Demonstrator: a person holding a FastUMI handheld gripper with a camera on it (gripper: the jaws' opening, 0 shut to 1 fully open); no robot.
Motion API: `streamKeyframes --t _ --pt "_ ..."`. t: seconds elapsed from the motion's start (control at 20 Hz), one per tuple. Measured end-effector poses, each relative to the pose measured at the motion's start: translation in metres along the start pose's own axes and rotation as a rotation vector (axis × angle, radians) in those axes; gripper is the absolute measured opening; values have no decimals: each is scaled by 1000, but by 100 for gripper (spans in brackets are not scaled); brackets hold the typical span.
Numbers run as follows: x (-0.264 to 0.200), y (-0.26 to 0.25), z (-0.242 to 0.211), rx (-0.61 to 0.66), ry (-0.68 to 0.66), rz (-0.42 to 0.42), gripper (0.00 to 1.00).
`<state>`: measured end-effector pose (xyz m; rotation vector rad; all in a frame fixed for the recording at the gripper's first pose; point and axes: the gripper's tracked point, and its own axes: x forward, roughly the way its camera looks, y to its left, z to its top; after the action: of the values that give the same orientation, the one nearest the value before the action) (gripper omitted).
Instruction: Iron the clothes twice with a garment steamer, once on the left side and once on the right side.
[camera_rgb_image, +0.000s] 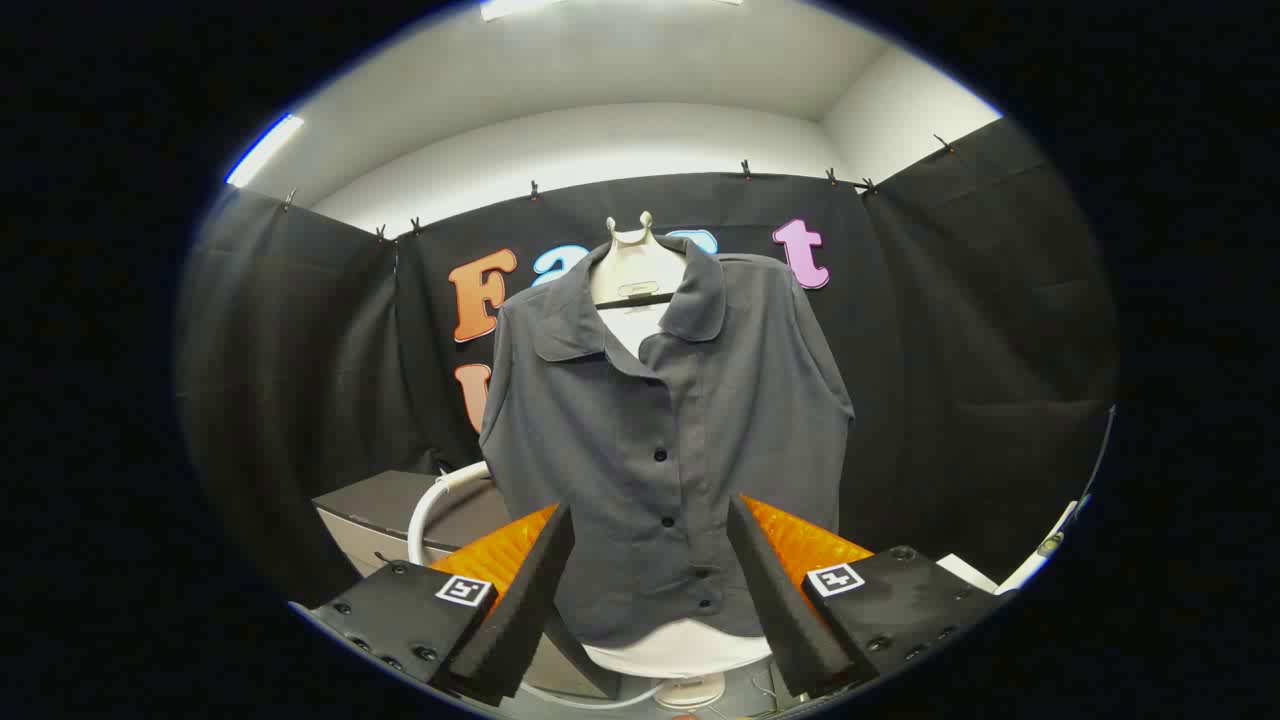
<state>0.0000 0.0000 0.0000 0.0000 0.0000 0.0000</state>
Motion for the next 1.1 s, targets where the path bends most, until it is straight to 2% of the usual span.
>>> streamKeyframes --t 0.45,0.65,0.9,1.1 --pt "6 41 13 7 -61 -139 99" --pt "7 63 4 -9 -70 -194 98" --pt "9 93 -1 -14 -57 -209 98" --pt "19 123 10 -20 -63 -179 98"
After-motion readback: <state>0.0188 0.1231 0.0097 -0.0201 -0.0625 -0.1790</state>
